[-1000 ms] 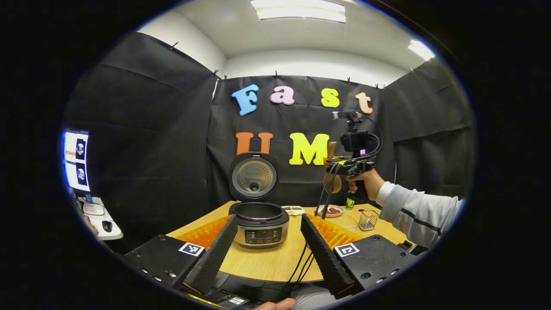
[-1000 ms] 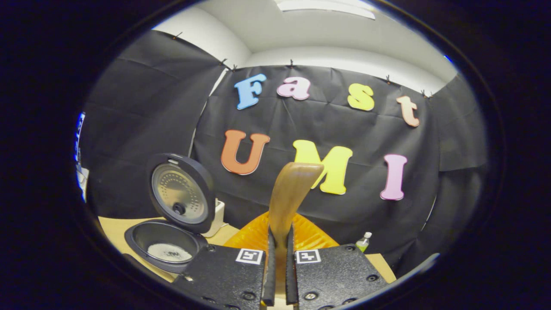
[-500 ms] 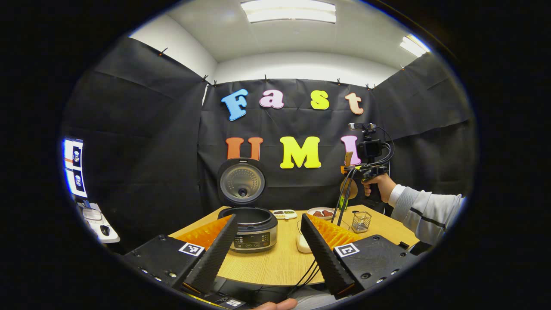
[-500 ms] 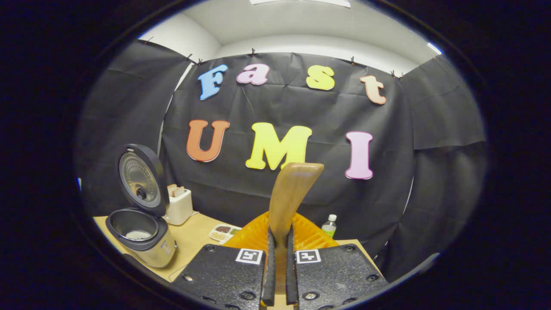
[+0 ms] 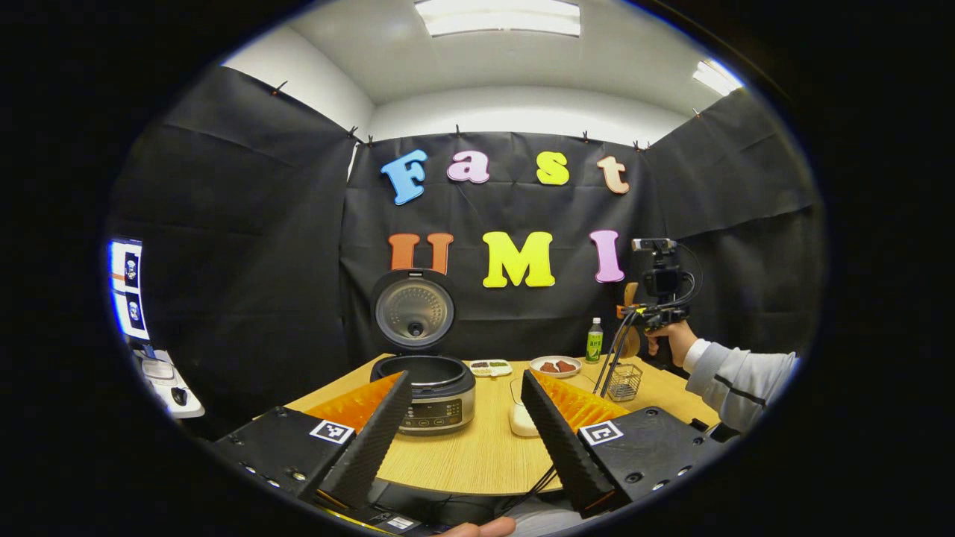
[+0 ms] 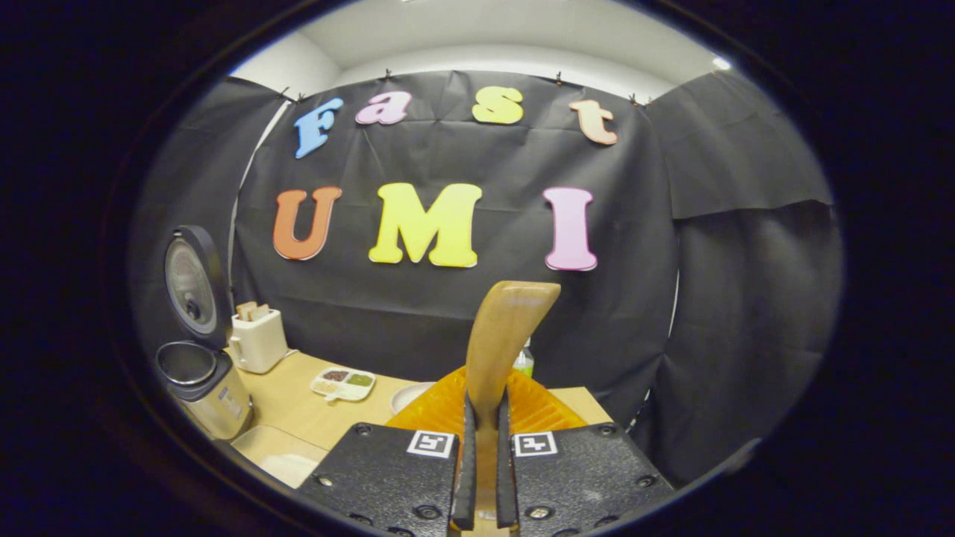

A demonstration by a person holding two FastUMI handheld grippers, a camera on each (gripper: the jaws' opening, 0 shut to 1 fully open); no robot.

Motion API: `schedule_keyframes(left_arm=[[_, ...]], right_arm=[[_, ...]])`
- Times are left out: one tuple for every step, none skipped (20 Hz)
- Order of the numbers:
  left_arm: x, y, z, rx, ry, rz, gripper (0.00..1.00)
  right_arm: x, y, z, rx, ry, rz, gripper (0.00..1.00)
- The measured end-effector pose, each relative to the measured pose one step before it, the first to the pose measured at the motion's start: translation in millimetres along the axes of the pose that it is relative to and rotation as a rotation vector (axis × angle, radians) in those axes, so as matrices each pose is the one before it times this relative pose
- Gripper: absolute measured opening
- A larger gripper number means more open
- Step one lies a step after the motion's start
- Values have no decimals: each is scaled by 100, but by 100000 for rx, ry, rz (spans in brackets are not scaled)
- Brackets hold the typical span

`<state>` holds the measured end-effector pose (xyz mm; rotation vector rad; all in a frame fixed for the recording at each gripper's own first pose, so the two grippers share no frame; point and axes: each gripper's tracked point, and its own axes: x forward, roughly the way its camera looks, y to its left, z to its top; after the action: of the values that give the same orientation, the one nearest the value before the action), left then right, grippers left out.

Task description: Close the left gripper, press the button to open the rice cooker; take a wooden spoon from the chopstick holder with the right hand, scoop a spoonful of rice and pour it into the rice cooker, then put the wooden spoon back into the chopstick holder.

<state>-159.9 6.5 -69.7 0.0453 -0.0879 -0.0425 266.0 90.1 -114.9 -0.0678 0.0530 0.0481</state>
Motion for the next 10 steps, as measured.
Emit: schedule_keyframes(left_arm=[[-53,72,-95,348,606,100,94],[-52,2,3,606,466,45,94],[-51,-5,67,636,-33,6,94],[-7,-37,31,274,-276,105,94],[-28,-38,-58,-90,133,-184,94],[-24,-23,-32,-173,406,-383,94],[-113,74,-20,-27,541,-137,94],[-19,13,-110,201,587,166,94],[-137,-71,-16,491,309,-260,94],[1,-63,94,257,-571,-377,94]], right_arm=[[350,-431,-867,601,1165,-315,16],[311,-359,-636,365,1063,-212,16],[296,-338,-517,721,1164,-132,16],[315,-183,-556,1003,936,-106,17],[260,-360,-541,750,987,-714,17],[311,-264,-532,686,727,-333,17],[285,-126,-364,456,487,-24,17],[328,-336,-437,-433,235,-618,17],[324,-311,-345,70,259,-388,17],[292,-297,-570,-344,939,-479,17]])
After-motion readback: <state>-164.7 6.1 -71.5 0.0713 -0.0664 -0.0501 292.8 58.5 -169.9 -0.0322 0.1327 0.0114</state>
